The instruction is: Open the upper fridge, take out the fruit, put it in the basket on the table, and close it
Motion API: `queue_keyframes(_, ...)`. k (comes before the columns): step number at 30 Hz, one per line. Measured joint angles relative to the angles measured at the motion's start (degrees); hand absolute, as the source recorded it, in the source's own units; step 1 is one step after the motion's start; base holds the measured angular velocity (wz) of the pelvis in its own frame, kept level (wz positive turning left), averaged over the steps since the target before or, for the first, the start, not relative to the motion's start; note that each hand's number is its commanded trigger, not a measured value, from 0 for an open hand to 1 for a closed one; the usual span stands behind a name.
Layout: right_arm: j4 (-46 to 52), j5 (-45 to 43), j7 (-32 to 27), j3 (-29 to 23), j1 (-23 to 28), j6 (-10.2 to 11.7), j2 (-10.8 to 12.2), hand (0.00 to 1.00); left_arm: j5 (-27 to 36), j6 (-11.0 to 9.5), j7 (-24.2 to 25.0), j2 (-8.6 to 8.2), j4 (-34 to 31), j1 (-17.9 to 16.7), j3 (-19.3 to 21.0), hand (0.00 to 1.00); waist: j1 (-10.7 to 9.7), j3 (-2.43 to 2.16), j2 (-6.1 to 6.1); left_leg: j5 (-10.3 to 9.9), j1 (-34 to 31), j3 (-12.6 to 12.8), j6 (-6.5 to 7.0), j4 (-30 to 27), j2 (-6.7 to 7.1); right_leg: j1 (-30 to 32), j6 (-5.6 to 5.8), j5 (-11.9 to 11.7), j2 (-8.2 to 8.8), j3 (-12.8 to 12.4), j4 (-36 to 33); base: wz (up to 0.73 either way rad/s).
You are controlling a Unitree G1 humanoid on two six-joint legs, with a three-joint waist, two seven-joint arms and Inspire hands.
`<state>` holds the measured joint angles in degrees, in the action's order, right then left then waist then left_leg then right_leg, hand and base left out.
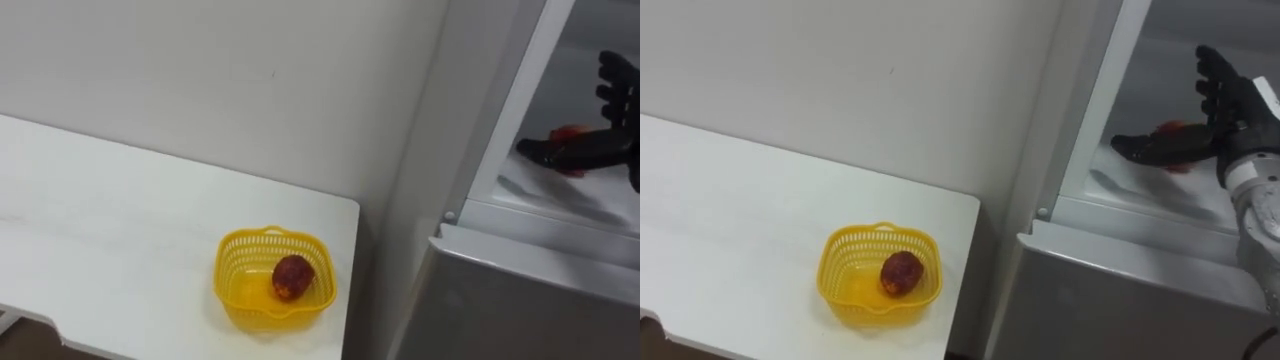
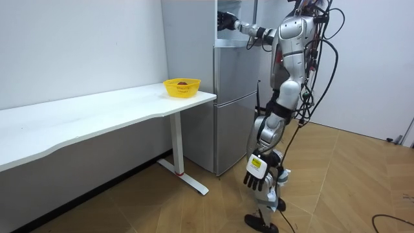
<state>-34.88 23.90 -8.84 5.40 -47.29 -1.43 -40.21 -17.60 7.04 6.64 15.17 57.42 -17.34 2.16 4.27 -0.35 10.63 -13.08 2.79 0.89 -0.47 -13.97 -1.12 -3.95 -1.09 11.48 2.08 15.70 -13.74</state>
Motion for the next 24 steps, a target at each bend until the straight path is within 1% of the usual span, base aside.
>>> queue_keyframes(2, -0.29, 0.00, -0.82, -0.03, -0.95, 0.00, -0.67, 0.00, 0.00, 0.00, 0.00, 0.00, 0.00, -0.16, 0.27, 0.00, -0.23, 0.10, -0.16, -0.03, -0.36, 0.01, 0.02, -0.12, 0.00, 0.09, -0.01, -0.01, -0.02, -0.02, 0.04, 0.02)
queue_keyframes(8, -0.30, -0.23, -2.03, -0.11, -1.09, 0.01, -3.49, 0.00, -0.05, 0.00, -0.24, -0.04, 0.13, -1.16, 2.19, 0.00, -0.49, 0.03, -0.61, -0.01, -0.35, 0.10, 0.02, 0.20, -0.03, 0.11, -0.01, -0.01, -0.09, -0.08, 0.17, 0.00)
queue_keyframes(11, -1.02, -1.93, -2.89, -0.11, -1.09, 0.00, -3.58, 0.00, -0.09, 0.07, -0.27, 0.00, -0.03, -1.65, 2.26, 0.00, -0.56, 0.01, -0.67, 0.00, -0.36, -0.03, 0.01, 0.20, -0.05, 0.13, -0.03, 0.01, -0.15, 0.06, 0.22, 0.00)
queue_keyframes(16, -3.81, -2.21, -3.01, -0.02, -1.09, 0.00, -3.59, 0.00, -0.07, 0.06, 0.12, 0.09, -0.06, -1.63, 2.25, 0.00, -0.33, -0.09, -0.15, 0.01, -0.33, -0.19, 0.00, 0.07, -0.05, 0.19, 0.00, 0.02, -0.16, 0.20, 0.25, 0.00)
queue_keyframes(18, -7.78, -2.21, -3.02, 0.22, -1.10, -0.04, -3.66, 0.00, -0.05, 0.04, 0.17, 0.54, -0.07, -1.58, 2.21, 0.00, 0.47, -0.18, 0.60, 0.02, -0.24, -0.31, 0.00, 0.08, -0.04, 0.23, 0.00, 0.02, -0.21, 0.20, 0.41, 0.00)
queue_keyframes(19, -8.62, -2.21, -3.03, 0.22, -1.10, -0.14, -3.66, 0.00, -0.05, 0.04, 0.17, 0.61, -0.07, -1.58, 2.21, 0.00, 0.59, -0.17, 0.77, 0.01, -0.28, -0.35, 0.00, 0.08, -0.03, 0.25, 0.00, 0.02, -0.22, 0.22, 0.52, 0.00)
queue_keyframes(20, -10.15, -2.21, -3.03, 0.29, -1.10, -0.27, -3.66, 0.00, -0.06, 0.06, 0.15, 0.73, -0.09, -1.58, 2.17, 0.00, 1.00, -0.06, 0.99, 0.01, -0.68, -0.68, 0.00, 0.06, -0.02, 0.14, -0.01, 0.01, -0.27, 0.33, 0.96, 0.13)
queue_keyframes(21, -11.86, -2.15, -3.19, 0.88, -1.10, -0.42, -3.69, 0.00, -0.06, 0.07, 0.13, 0.94, -0.10, -1.58, 2.15, 0.00, 1.14, 0.04, 1.00, 0.01, -1.40, -1.36, 0.00, -0.35, 0.05, 0.24, -0.01, -0.05, -0.24, 1.08, 1.16, 0.19)
queue_keyframes(22, -12.59, -2.06, -3.41, 1.32, -1.10, -0.63, -3.69, 0.00, -0.03, 0.07, 0.11, 1.08, -0.14, -1.55, 2.14, 0.00, 1.08, 0.05, 1.03, 0.00, -1.81, -1.53, -0.01, -0.60, 0.07, 0.40, -0.02, -0.06, -0.20, 1.52, 1.12, 0.26)
queue_keyframes(23, -13.87, -1.80, -3.57, 2.23, -1.20, -0.81, -3.69, 0.00, -0.05, 0.06, 0.02, 1.39, -0.29, -1.44, 2.09, 0.00, 1.21, -0.05, 1.13, 0.00, -2.82, -1.85, -0.03, -0.94, 0.02, 1.16, -0.09, -0.10, -0.28, 1.78, 1.05, 0.17)
queue_keyframes(24, -14.41, -1.66, -3.51, 2.48, -1.24, -1.08, -3.69, 0.00, -0.05, 0.05, -0.06, 1.56, -0.34, -1.23, 2.01, 0.00, 1.60, 0.00, 1.08, -0.01, -3.97, -2.00, -0.06, -1.50, -0.07, 2.02, -0.28, -0.22, -0.39, 1.91, 0.99, 0.11)
